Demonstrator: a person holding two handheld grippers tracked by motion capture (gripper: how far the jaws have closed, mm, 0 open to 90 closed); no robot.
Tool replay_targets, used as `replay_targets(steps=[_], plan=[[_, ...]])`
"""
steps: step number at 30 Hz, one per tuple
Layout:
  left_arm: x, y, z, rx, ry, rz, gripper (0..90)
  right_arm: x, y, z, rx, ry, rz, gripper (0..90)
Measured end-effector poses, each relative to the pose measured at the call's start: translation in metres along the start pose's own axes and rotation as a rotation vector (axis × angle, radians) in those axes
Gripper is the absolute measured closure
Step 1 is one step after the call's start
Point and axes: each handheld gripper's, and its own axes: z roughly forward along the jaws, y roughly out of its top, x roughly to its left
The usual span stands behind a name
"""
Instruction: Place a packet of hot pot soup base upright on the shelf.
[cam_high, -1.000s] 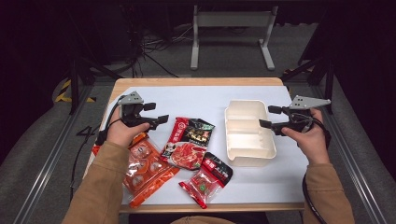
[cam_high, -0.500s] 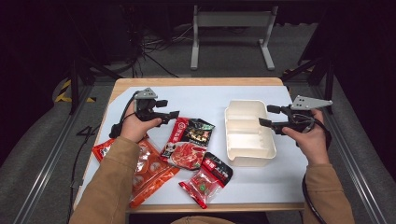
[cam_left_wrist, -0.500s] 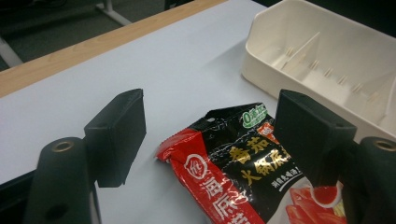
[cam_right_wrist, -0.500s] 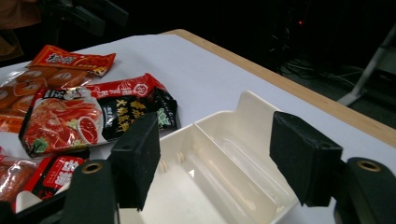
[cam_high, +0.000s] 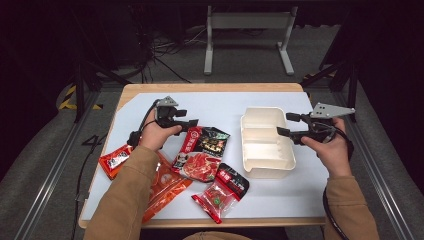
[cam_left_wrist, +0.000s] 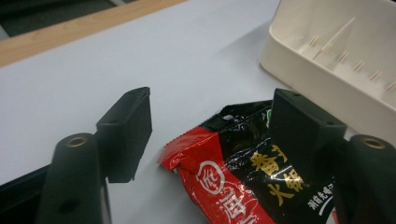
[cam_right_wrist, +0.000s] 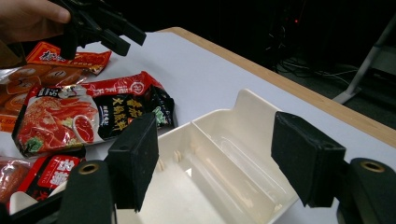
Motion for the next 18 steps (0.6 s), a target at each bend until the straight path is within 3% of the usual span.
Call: replay_targets(steps=[14,18], plan=[[0.007,-0.016,0.026,0.109,-0.019,-0.048,39.7,0.0,-0.001,0.002,0.002,0.002,0.004,31.3],[0.008,-0.019,0.03,0.116,-0.019,-0.054,38.2,0.0,-0.001,0.003,0.006,0.003,0.004,31.3]])
